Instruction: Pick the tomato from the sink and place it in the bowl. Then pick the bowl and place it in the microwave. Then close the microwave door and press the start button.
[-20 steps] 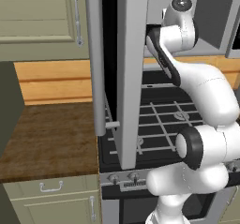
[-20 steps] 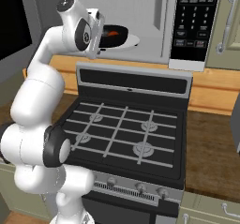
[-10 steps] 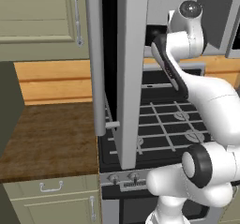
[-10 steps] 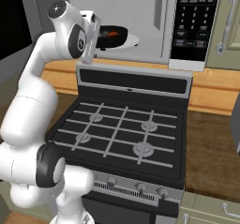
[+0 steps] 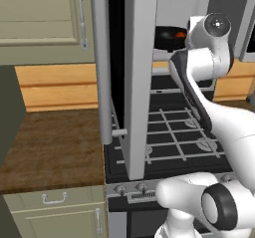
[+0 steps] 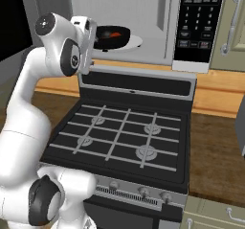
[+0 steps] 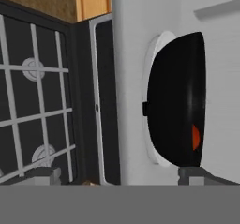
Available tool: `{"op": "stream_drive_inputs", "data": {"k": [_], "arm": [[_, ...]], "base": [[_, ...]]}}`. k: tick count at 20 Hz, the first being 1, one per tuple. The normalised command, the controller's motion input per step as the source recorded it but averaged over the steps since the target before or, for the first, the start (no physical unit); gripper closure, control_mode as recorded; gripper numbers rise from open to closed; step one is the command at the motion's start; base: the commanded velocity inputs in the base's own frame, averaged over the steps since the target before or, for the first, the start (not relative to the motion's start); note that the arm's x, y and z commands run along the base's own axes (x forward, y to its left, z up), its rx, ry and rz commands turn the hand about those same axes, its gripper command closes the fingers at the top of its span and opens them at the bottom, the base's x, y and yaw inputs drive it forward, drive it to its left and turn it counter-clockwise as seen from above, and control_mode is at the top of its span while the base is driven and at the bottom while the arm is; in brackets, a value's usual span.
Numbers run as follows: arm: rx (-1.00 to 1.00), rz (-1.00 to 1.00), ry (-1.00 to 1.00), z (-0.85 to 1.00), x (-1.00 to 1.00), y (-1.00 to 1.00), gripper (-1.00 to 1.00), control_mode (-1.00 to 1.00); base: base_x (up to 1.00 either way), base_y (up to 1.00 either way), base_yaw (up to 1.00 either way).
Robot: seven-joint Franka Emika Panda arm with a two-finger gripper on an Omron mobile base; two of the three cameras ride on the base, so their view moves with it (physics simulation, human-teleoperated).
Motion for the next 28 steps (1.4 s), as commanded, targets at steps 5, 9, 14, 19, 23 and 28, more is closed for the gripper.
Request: {"op": "stream_drive_inputs", "data": {"k": [5, 9, 14, 19, 23, 28], "arm": [[0.00, 0.00, -0.03, 0.00, -0.51, 0.00, -1.00, -1.00], [0.00, 0.00, -0.02, -0.06, -0.55, 0.00, -1.00, -1.00], [0.00, 0.00, 0.00, -0.25, -0.37, 0.01, -1.00, -1.00], [-0.08, 0.00, -0.02, -0.39, -0.43, 0.00, -1.00, -1.00], [-0.11, 0.00, 0.00, -0.37, -0.32, 0.00, -1.00, -1.00], [-0.04, -0.07, 0.01, -0.10, -0.19, 0.00, -1.00, -1.00]], "base": [[0.00, 0.00, 0.00], [0.00, 0.00, 0.00], [0.00, 0.00, 0.00], [0.00, 0.00, 0.00], [0.00, 0.00, 0.00], [0.00, 0.00, 0.00]]}}
